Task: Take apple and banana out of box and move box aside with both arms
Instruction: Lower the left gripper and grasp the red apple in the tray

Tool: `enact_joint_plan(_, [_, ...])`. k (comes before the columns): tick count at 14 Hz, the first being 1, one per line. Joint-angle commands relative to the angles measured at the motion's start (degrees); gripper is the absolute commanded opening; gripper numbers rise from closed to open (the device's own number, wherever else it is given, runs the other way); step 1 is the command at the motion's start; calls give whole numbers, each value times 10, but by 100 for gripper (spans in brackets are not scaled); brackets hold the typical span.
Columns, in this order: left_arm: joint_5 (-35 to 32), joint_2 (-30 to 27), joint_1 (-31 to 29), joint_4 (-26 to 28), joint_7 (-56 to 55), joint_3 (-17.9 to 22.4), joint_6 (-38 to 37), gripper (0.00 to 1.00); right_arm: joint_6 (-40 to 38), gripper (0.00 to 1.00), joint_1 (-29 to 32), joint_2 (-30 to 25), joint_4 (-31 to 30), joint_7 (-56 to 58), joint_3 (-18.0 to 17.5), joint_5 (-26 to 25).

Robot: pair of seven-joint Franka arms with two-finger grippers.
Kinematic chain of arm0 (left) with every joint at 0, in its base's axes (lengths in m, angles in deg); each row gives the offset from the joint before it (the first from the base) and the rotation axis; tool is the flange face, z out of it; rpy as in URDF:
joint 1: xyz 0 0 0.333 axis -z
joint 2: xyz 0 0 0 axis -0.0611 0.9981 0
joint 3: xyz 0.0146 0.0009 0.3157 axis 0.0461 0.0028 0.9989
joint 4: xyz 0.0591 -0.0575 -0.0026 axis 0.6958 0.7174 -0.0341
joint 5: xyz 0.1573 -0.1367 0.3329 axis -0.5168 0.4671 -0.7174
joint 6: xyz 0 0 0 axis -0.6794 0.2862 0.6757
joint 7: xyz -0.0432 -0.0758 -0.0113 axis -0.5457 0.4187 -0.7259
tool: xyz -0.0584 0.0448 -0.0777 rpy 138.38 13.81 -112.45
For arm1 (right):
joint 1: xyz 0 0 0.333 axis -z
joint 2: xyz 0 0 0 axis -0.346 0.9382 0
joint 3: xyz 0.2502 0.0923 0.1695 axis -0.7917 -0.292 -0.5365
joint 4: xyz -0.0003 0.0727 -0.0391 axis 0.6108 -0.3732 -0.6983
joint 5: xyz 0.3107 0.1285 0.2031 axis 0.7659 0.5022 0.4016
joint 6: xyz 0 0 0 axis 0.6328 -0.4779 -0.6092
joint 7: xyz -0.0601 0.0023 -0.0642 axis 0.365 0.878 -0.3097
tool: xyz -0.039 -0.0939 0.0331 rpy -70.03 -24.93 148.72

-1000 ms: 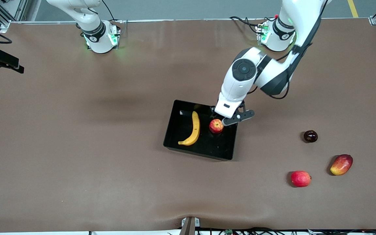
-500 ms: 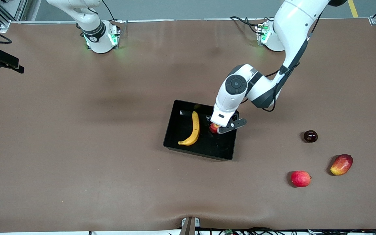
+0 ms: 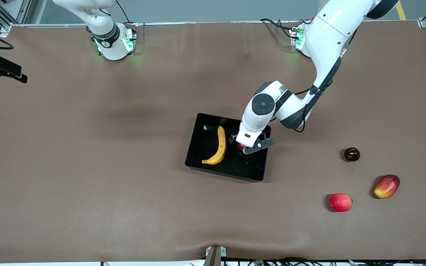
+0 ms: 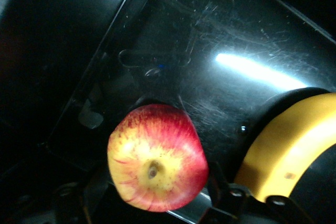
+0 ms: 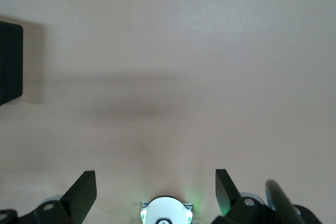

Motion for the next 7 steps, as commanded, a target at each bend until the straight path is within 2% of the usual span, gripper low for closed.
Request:
enact_joint_plan(1, [-23,2,3,-10,-16,1,8,19,-2,100,6,-18,-15,-3,-4,-2])
enact_joint_plan(2, [-23,-5,0,-15,-17,1,7,0,-1,100,6,-18,-15,-2,-4,-2])
enact_joint_plan(4, [-23,-33,-3,-27,-12,1,-16,0,-1,100,6,-18,-15,-2,-4,-2])
enact_joint_plan(7, [-23,-91,-7,-61,21,-1,-97,0,-2,100,6,-18,-15,-3,-4,-2])
